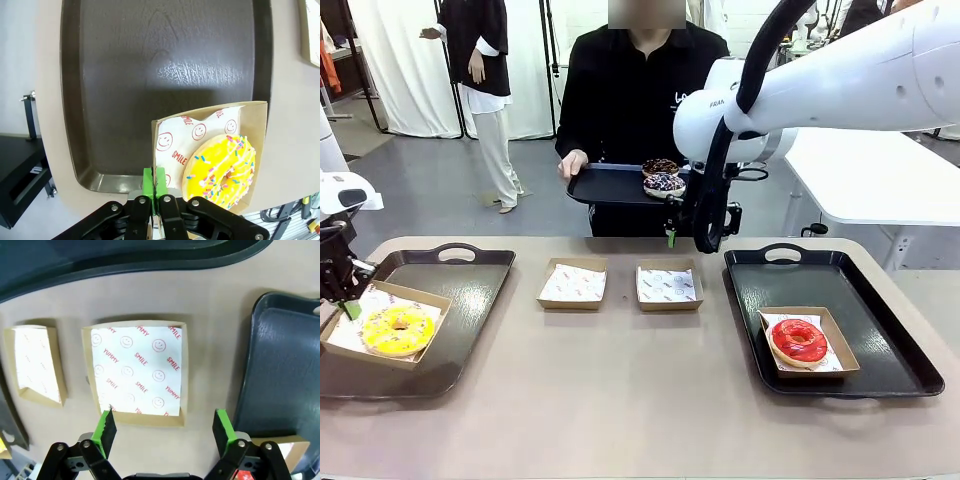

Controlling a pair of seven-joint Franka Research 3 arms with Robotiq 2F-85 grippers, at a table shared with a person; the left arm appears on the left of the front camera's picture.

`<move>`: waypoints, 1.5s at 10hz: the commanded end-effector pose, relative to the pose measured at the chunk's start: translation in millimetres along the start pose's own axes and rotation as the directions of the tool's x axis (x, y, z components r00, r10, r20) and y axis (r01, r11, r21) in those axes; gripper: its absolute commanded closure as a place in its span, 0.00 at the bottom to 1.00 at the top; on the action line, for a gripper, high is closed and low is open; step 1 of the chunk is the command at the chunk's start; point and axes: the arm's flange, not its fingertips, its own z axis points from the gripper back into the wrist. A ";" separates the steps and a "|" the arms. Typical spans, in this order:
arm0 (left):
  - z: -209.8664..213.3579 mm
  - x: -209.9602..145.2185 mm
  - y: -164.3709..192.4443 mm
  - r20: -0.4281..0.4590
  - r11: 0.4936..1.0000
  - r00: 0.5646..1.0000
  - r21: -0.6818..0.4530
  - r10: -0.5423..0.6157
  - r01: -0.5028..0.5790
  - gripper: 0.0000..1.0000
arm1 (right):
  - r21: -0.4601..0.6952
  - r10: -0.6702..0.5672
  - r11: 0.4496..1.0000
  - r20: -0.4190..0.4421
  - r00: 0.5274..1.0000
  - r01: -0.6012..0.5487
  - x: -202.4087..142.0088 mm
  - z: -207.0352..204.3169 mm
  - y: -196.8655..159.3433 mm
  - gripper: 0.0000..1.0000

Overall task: Individually package the donuts and arrange them on the tray.
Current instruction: Place the picked Paper togo box on the Handle tray while simultaneously picking up another Paper togo box from the table with the other hand.

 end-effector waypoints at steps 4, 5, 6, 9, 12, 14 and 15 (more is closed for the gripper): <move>-7.5 3.4 3.5 -0.005 1.000 1.000 -0.004 0.004 -0.004 0.99 | 0.005 -0.012 1.000 0.125 0.992 0.012 -16.6 -18.9 1.0 0.00; -7.5 3.4 3.5 -0.005 1.000 1.000 -0.004 0.004 -0.004 0.99 | -0.022 -0.004 1.000 0.029 1.000 0.005 -3.2 -15.8 0.0 0.00; -7.5 3.4 3.5 -0.005 1.000 1.000 -0.004 0.004 -0.004 0.99 | -0.022 -0.004 1.000 0.029 1.000 0.005 -3.2 -15.8 0.0 0.00; -7.5 3.4 3.5 -0.005 1.000 1.000 -0.004 0.004 -0.004 0.99 | -0.022 -0.004 1.000 0.029 1.000 0.005 -3.2 -15.8 0.0 0.00; -23.6 9.9 9.8 0.005 0.999 1.000 -0.028 0.018 -0.018 0.99 | -0.038 -0.003 0.999 0.091 0.996 0.007 -7.3 -34.0 3.8 0.00; -32.8 9.1 16.2 0.024 0.998 0.999 -0.040 0.044 -0.043 0.99 | -0.065 0.009 0.998 0.105 0.994 -0.002 -10.9 -44.0 3.2 0.00; -38.7 10.1 19.3 0.027 0.997 0.998 -0.049 0.062 -0.061 0.99 | -0.071 0.004 0.997 0.110 0.994 0.004 -14.2 -48.9 -0.1 0.00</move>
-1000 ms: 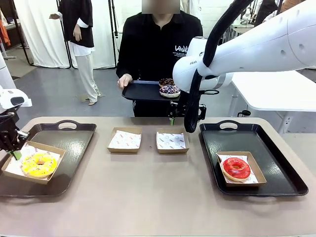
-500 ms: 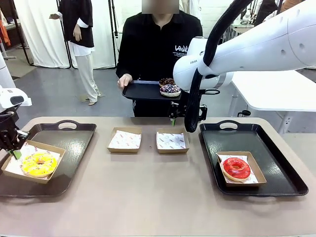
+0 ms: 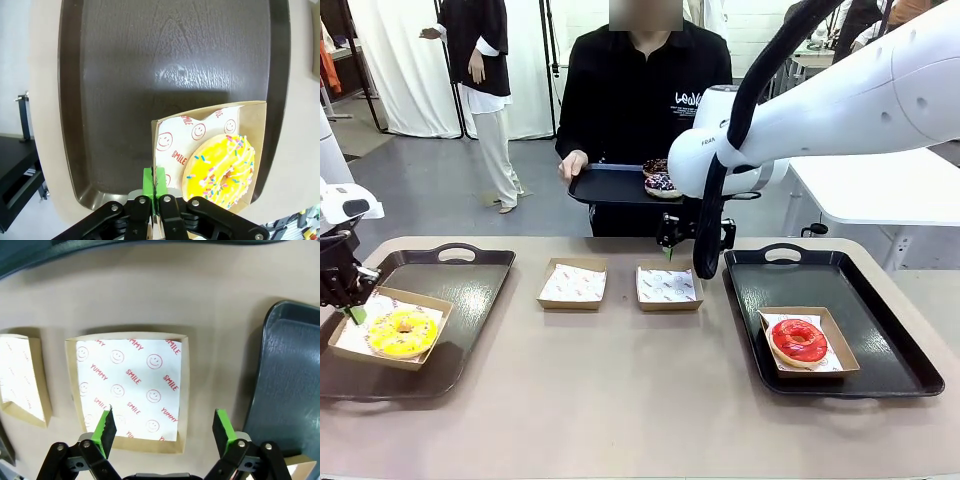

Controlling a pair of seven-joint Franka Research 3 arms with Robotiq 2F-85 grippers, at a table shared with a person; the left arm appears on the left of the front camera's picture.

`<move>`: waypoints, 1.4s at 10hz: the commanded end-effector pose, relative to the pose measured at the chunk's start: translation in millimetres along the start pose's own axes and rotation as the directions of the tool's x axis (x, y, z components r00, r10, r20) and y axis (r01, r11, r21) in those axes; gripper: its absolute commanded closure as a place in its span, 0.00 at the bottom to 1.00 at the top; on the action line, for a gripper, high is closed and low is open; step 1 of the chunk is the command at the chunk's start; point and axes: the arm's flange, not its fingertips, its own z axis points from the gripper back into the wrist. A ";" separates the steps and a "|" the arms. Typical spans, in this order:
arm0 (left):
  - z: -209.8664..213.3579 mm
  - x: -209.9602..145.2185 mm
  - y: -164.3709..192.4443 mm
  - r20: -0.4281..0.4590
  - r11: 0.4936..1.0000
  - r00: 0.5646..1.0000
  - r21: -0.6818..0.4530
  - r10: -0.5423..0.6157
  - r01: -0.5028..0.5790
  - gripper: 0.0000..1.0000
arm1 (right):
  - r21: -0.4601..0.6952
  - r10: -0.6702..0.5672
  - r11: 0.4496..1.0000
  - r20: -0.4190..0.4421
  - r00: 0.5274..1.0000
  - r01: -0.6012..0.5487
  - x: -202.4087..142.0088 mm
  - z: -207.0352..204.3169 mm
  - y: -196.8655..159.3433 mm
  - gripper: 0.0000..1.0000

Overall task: Individually package the donuts and arrange them on the tray.
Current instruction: Place the picked Paper togo box on the Handle tray while simultaneously picking up another Paper togo box from the table with the other hand.

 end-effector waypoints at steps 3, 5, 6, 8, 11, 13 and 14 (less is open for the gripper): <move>-20.3 -5.0 11.1 0.022 0.999 0.999 -0.028 0.036 -0.035 0.99 | -0.038 -0.021 0.999 0.017 1.000 0.021 -13.3 -19.7 -11.9 0.00; -32.3 -5.4 10.7 0.013 1.000 1.000 -0.007 0.017 -0.016 0.99 | -0.031 -0.010 0.999 0.001 1.000 0.010 -13.9 -27.6 -11.8 0.00; -36.7 -6.7 9.8 0.004 1.000 1.000 -0.007 0.002 -0.002 0.99 | -0.035 -0.007 0.999 -0.005 1.000 0.006 -13.8 -30.9 -10.9 0.00; -40.4 -10.9 7.5 -0.012 0.999 0.999 -0.011 -0.045 0.045 0.99 | -0.042 -0.015 0.999 -0.015 1.000 0.014 -12.0 -35.1 -10.5 0.00; -42.8 -11.7 5.2 -0.012 0.998 0.998 -0.003 -0.060 0.060 0.99 | -0.046 -0.020 0.999 -0.018 1.000 0.019 -10.9 -37.0 -9.6 0.00; -43.5 -12.1 5.3 -0.009 0.998 0.998 -0.002 -0.068 0.068 0.99 | -0.043 -0.024 0.999 -0.015 1.000 0.023 -8.9 -38.6 -10.0 0.00; -43.1 -12.2 5.4 -0.010 0.997 0.997 -0.006 -0.077 0.077 0.84 | -0.040 -0.024 0.999 -0.008 1.000 0.023 -7.9 -39.1 -10.4 0.00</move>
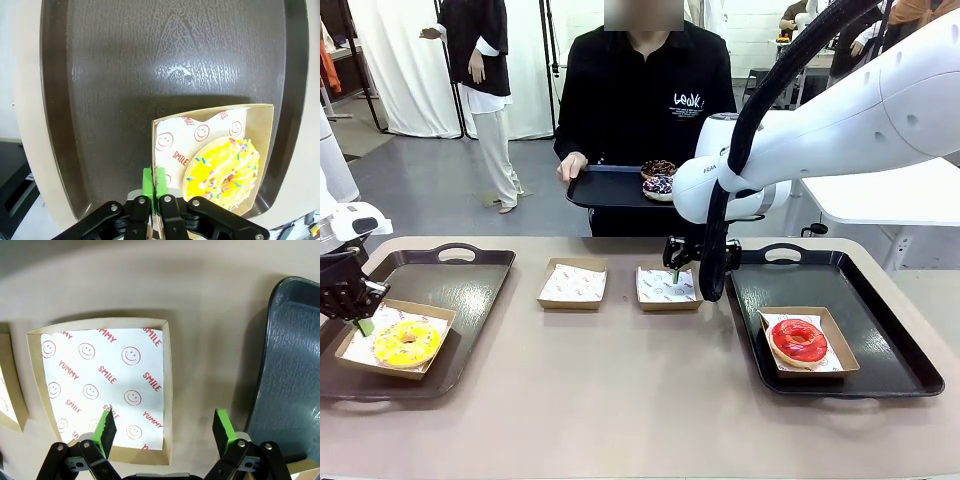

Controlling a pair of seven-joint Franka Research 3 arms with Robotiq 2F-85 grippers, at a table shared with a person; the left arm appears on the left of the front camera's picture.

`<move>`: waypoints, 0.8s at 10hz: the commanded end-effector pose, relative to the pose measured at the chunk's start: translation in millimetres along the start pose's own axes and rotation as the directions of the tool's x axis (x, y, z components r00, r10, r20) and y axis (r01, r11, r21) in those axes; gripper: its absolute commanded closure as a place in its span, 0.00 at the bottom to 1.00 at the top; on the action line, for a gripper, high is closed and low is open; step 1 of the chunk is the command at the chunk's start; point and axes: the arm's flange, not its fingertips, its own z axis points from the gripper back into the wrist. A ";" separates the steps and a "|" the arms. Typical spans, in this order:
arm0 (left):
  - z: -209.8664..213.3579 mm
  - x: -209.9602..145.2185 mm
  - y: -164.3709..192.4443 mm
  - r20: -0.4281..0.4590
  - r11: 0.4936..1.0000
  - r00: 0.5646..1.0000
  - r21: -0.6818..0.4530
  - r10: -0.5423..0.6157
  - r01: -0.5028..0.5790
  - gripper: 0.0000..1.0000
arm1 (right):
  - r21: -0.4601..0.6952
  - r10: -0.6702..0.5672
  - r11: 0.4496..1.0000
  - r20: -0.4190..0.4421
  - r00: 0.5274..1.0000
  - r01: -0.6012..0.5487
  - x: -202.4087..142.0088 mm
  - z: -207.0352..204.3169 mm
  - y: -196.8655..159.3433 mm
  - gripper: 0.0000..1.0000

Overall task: Individually package the donuts and arrange them on the tray.
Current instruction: Place the picked Paper togo box on the Handle tray while simultaneously picking up another Paper togo box from the table with the other hand.

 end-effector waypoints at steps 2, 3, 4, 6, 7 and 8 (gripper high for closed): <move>-11.1 -21.2 0.1 0.014 1.000 0.999 0.003 -0.029 0.029 0.26 | -0.013 -0.014 1.000 0.025 1.000 0.014 5.2 -6.2 2.1 0.59; -10.8 -21.4 0.2 0.014 1.000 1.000 0.000 -0.028 0.028 0.00 | -0.009 -0.016 1.000 0.028 0.999 0.016 5.3 -5.7 1.9 1.00; -10.3 -21.4 0.2 0.012 1.000 1.000 -0.001 -0.028 0.028 0.00 | -0.007 -0.016 1.000 0.029 0.999 0.016 5.7 -5.7 1.5 0.61; -9.0 -22.4 0.2 0.012 1.000 1.000 -0.003 -0.028 0.028 0.11 | -0.006 -0.018 1.000 0.030 0.999 0.018 6.2 -6.5 1.0 1.00; -8.5 -22.9 0.5 0.011 1.000 1.000 -0.006 -0.029 0.029 0.02 | -0.006 -0.019 1.000 0.033 0.999 0.019 6.3 -6.6 0.7 1.00; -8.1 -23.2 0.6 0.009 0.999 0.999 -0.009 -0.031 0.031 0.00 | -0.005 -0.023 1.000 0.036 0.999 0.023 6.6 -6.7 0.2 1.00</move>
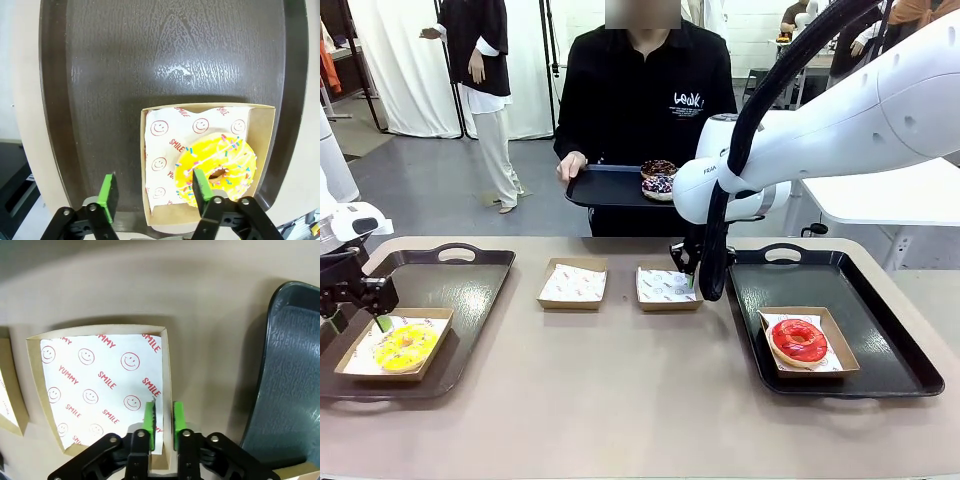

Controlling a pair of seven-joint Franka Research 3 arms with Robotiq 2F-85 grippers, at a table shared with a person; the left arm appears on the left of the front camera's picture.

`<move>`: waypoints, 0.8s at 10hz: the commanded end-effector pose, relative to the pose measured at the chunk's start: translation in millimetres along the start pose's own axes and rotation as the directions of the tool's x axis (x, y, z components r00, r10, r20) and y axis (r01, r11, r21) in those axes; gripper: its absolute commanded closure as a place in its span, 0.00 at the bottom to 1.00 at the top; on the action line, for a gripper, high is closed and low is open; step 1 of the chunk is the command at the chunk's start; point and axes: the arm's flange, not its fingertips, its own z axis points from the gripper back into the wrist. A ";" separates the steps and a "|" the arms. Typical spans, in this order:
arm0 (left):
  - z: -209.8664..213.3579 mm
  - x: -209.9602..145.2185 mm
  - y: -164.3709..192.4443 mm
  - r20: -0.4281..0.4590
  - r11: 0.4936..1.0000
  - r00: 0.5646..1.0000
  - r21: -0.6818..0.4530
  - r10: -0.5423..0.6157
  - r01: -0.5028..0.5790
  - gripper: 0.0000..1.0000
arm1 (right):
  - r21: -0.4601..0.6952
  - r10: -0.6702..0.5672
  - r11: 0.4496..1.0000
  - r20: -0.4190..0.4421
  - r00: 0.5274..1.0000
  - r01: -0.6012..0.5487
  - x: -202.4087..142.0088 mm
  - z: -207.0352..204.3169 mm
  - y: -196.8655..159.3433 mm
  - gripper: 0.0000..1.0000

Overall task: Individually package the donuts and arrange them on the tray.
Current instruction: Place the picked Paper togo box on the Handle tray while simultaneously picking up another Paper togo box from the table with the other hand.

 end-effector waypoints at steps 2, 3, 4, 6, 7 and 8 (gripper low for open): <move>-6.2 -24.4 1.5 0.012 1.000 1.000 -0.019 -0.024 0.025 0.00 | -0.006 -0.029 1.000 0.033 0.999 0.029 3.4 -4.9 1.1 1.00; -4.6 -25.4 2.4 0.012 0.999 1.000 -0.032 -0.026 0.026 0.00 | -0.008 -0.034 0.999 0.037 0.999 0.034 3.5 -4.9 1.4 1.00; -3.2 -26.3 4.1 0.013 0.998 1.000 -0.050 -0.026 0.027 0.00 | -0.013 -0.043 0.999 0.032 0.999 0.043 3.4 -4.3 1.7 1.00; 1.6 -29.1 8.5 0.021 0.993 0.999 -0.111 -0.031 0.033 0.00 | -0.017 -0.062 0.998 0.037 0.997 0.063 1.3 0.6 3.7 1.00; 10.3 -31.4 14.5 0.012 0.975 0.999 -0.217 -0.040 0.042 0.00 | -0.008 -0.066 0.998 0.031 0.997 0.067 -2.7 7.8 5.1 1.00; 29.4 -37.8 28.2 0.039 0.920 0.999 -0.390 -0.030 0.043 0.00 | -0.015 -0.055 0.998 0.041 0.998 0.056 -8.9 23.7 8.3 1.00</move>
